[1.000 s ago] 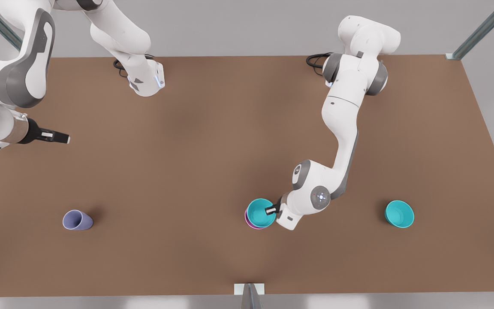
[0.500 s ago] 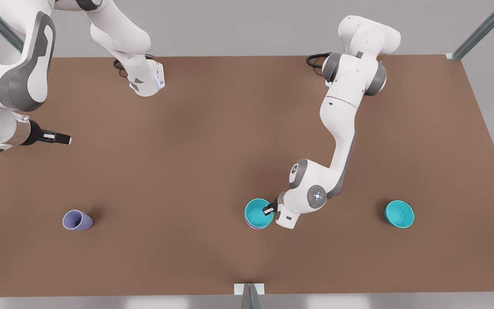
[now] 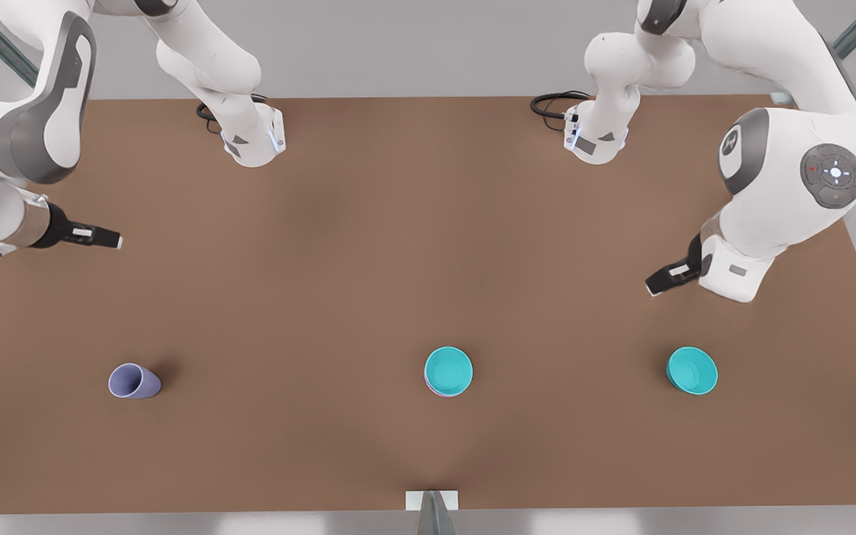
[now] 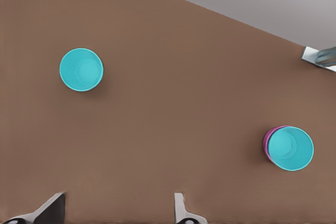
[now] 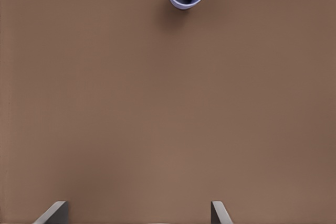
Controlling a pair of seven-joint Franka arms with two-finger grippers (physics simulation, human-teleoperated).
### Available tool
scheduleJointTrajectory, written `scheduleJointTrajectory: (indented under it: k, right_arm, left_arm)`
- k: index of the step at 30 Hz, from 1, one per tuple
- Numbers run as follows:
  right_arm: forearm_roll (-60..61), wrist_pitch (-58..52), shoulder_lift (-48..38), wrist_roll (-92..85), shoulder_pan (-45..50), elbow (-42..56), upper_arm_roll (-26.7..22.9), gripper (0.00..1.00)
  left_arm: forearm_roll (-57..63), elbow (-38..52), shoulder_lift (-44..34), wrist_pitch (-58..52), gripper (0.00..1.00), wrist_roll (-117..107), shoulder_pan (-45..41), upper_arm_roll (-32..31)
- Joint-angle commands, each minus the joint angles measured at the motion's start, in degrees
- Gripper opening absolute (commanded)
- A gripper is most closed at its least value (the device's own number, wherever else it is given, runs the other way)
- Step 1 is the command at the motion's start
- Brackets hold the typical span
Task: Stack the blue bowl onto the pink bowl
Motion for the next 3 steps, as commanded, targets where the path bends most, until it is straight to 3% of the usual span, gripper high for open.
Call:
scheduleJointTrajectory:
  k: [1, 3]
  right_arm:
    - [0.6, 0.5, -0.3, -0.1, 0.0, 0.0, 0.0, 1.0]
    - [0.5, 0.5, -0.4, -0.1, 0.1, 0.0, 0.0, 1.0]
  left_arm:
    - [4.0, -1.3, -1.7, -7.5, 1.0, 26.1, 0.6, -1.3]
    - [3.9, -1.3, -1.6, -7.5, 1.0, 26.2, 0.6, -1.3]
